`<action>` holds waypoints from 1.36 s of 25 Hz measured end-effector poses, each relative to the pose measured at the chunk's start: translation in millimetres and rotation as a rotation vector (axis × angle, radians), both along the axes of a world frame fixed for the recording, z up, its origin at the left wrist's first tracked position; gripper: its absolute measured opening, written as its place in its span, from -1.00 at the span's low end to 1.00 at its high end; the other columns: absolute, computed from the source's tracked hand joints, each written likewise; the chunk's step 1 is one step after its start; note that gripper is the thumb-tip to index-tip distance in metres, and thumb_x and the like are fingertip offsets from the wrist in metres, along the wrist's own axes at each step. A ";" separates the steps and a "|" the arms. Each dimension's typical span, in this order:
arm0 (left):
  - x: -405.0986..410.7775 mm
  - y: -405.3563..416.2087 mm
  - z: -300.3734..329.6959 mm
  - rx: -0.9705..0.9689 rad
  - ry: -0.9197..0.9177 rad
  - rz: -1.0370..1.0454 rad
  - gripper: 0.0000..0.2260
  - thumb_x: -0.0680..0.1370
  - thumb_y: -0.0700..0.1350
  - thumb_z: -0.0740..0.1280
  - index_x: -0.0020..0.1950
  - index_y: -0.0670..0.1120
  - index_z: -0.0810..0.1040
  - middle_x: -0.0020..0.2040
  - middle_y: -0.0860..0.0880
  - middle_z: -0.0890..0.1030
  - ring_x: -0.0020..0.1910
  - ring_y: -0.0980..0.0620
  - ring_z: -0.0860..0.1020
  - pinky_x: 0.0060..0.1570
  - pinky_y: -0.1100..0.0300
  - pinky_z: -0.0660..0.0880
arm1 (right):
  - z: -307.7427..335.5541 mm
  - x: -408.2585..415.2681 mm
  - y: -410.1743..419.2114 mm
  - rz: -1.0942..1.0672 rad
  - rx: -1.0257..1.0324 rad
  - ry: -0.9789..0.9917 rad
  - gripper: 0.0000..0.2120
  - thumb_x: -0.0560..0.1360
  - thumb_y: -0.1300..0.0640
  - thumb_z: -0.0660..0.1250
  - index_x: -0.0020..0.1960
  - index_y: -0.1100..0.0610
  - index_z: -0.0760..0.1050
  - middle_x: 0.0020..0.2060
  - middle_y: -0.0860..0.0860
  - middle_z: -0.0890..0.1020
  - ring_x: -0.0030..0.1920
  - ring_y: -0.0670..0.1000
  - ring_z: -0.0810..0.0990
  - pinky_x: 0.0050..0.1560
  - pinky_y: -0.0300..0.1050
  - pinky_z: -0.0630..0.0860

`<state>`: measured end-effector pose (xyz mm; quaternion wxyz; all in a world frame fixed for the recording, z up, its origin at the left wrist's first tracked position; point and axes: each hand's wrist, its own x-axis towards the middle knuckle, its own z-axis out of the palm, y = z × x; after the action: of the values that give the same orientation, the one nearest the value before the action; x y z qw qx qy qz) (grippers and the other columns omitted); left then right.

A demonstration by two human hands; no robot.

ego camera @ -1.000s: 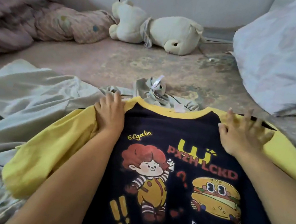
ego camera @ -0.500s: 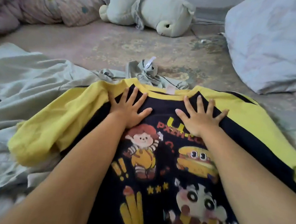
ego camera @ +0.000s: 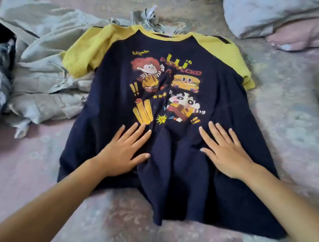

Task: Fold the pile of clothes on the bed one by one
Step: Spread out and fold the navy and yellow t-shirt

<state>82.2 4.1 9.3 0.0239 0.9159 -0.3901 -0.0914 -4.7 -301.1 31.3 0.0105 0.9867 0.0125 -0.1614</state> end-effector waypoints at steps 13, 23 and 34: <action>-64.7 124.5 16.2 -0.178 -0.218 0.102 -0.32 0.29 -0.32 0.45 0.39 -0.26 0.32 0.28 -0.33 0.44 0.23 -0.26 0.45 0.02 -0.13 0.54 | 3.1 -146.1 -35.8 0.300 -0.050 -0.351 -0.38 0.60 -0.24 -0.16 0.47 0.13 0.21 0.42 0.26 0.31 0.40 0.18 0.32 0.34 0.14 0.19; -75.1 153.3 62.4 -0.293 -0.406 -0.035 -0.74 0.50 -0.07 0.26 -0.06 -0.21 0.64 -0.27 -0.09 0.58 -0.35 -0.11 0.55 -0.40 0.17 0.44 | 31.7 -139.1 -72.7 -0.146 0.257 -0.374 -0.72 0.45 0.43 0.34 0.13 0.26 0.60 0.03 0.17 0.66 -0.01 0.18 0.65 -0.03 -0.07 0.46; -67.9 118.7 33.1 -0.277 -0.240 0.311 -0.59 0.56 0.10 0.14 0.19 -0.14 0.56 0.04 -0.14 0.58 0.02 -0.18 0.52 0.01 -0.04 0.41 | 22.7 -122.8 -79.9 -0.102 0.064 -0.605 -0.64 0.56 0.08 0.22 0.25 0.28 0.47 0.11 0.25 0.52 0.04 0.31 0.53 -0.01 0.22 0.51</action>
<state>14.3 122.8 42.4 0.1165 0.9572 -0.2534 0.0772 -127.5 -381.0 54.0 -0.0255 0.9892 -0.0358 0.1397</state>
